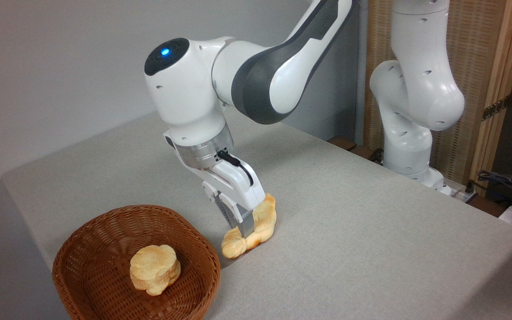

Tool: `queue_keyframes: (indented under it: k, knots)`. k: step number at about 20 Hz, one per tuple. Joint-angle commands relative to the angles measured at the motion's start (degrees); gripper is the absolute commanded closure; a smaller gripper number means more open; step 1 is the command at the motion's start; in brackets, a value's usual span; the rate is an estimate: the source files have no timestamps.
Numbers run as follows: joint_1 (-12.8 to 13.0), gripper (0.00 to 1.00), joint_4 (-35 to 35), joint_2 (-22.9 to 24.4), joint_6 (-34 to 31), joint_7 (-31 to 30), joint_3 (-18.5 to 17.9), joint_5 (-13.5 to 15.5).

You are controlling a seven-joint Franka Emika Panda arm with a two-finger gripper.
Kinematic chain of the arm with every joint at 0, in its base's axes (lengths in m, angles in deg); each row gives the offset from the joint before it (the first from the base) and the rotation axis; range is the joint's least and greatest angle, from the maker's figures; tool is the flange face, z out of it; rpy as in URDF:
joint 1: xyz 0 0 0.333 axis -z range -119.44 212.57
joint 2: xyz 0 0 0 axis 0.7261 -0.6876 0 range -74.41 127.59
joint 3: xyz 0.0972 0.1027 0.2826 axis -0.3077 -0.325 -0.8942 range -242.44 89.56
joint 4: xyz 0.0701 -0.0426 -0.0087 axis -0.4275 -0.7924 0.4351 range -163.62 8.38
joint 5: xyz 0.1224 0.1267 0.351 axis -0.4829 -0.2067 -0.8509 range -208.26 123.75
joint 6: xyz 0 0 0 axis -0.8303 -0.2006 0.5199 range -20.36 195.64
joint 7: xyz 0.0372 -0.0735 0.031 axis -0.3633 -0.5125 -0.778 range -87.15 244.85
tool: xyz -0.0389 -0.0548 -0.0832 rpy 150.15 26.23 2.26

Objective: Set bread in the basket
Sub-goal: 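Lift the held bread roll up off the table, then carry the bread roll over the wicker basket and open the gripper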

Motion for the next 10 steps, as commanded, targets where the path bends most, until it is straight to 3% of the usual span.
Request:
queue_keyframes:
  k: [1, 4, 6, 10]
  knots:
    - [0.42, 0.81, 1.47, 3.41, -5.20, 0.65, 1.41, 0.87]
    - [0.42, 0.78, 3.05, 4.38, -6.18, 0.56, 2.99, 1.05]
    - [0.42, 0.78, 4.98, 4.56, -5.75, 0.73, 3.43, 2.71]
    - [0.60, 0.77, 7.01, 4.38, -0.13, 0.74, 5.01, 3.42]
